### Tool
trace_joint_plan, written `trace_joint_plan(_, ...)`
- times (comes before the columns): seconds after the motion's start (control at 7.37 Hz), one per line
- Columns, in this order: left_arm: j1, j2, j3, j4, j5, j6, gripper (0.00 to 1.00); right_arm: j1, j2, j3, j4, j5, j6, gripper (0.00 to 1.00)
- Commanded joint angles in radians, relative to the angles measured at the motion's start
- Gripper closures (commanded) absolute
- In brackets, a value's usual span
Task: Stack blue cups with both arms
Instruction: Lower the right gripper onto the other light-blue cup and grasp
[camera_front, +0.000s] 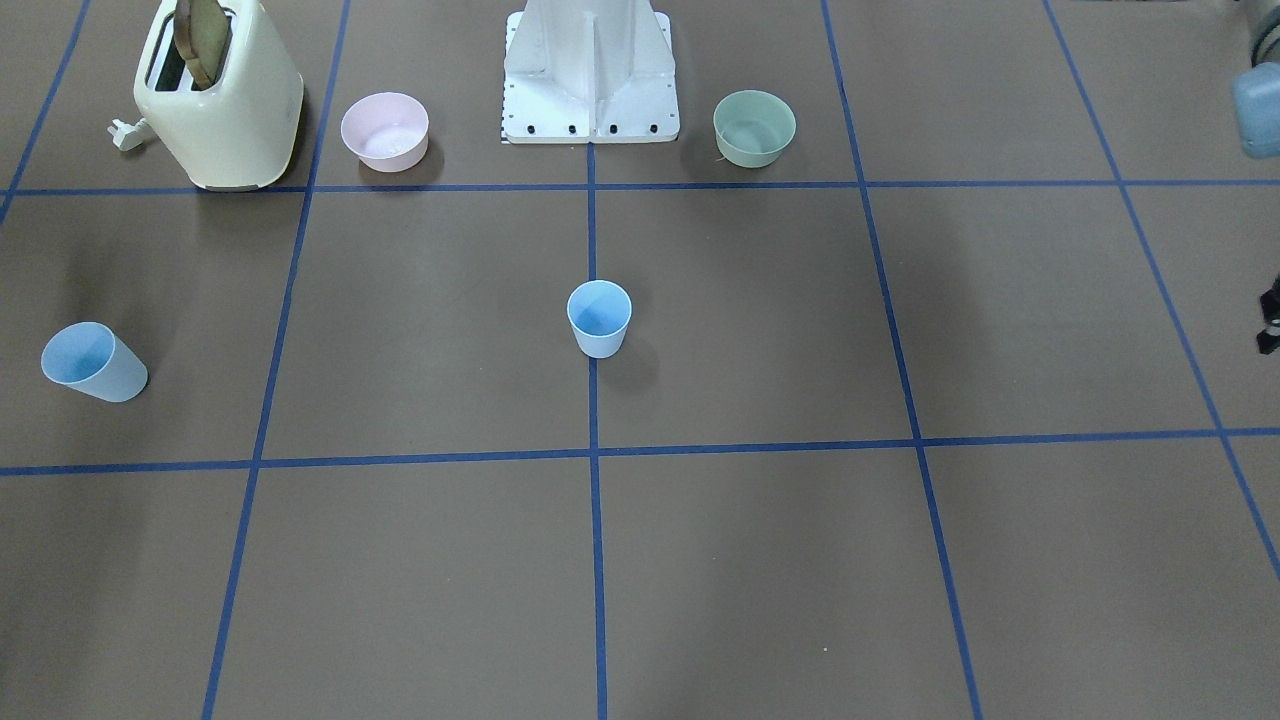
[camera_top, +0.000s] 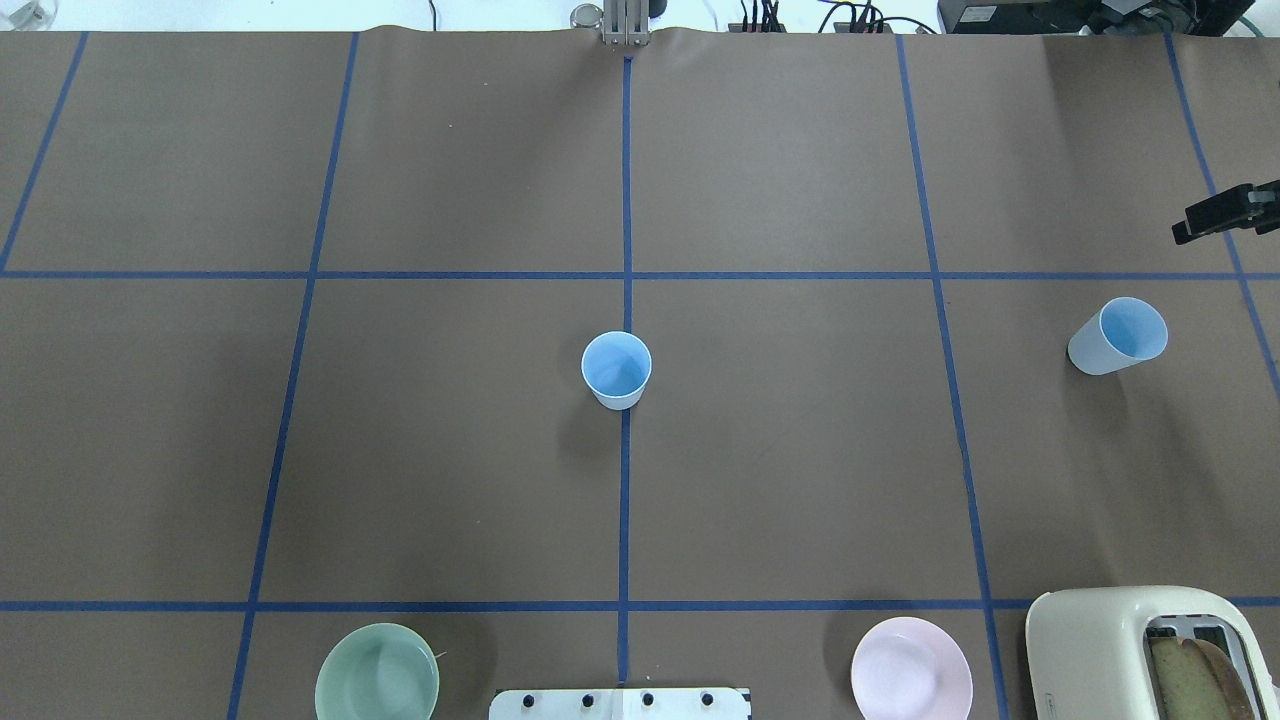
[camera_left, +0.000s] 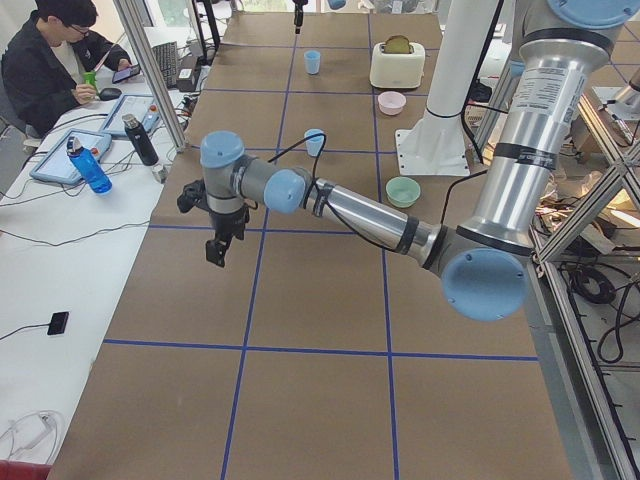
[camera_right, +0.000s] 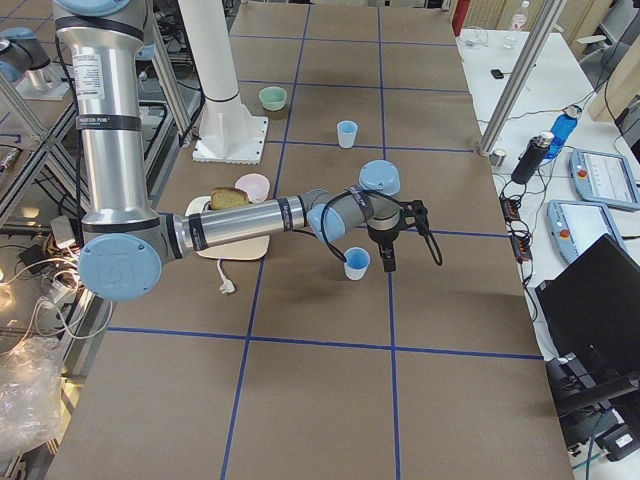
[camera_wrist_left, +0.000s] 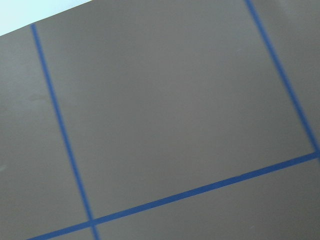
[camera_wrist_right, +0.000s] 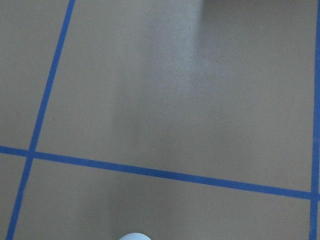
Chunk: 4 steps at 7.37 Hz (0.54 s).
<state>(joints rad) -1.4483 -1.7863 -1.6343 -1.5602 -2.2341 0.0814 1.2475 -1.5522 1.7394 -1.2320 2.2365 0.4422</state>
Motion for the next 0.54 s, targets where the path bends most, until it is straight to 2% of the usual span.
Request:
trace_joint_plan(0.0, -0.116, 0.077, 0.111, 0.009, -0.004, 0.155, 0.02, -0.045, -0.113, 0.070, 0.006, -0.008, -0.008, 0.00)
trace_joint_plan(0.14, -0.153, 0.125, 0.125, -0.026, -0.012, 0.159, 0.02, -0.071, -0.123, 0.069, 0.006, -0.015, -0.007, 0.00)
trace_joint_plan(0.27, -0.161, 0.163, 0.119, -0.113, -0.006, 0.146, 0.02, -0.110, -0.120, 0.057, 0.006, -0.052, 0.003, 0.00)
trace_joint_plan(0.41, -0.162, 0.194, 0.116, -0.135, -0.007, 0.144, 0.02, -0.135, -0.106, 0.031, 0.009, -0.058, 0.001, 0.03)
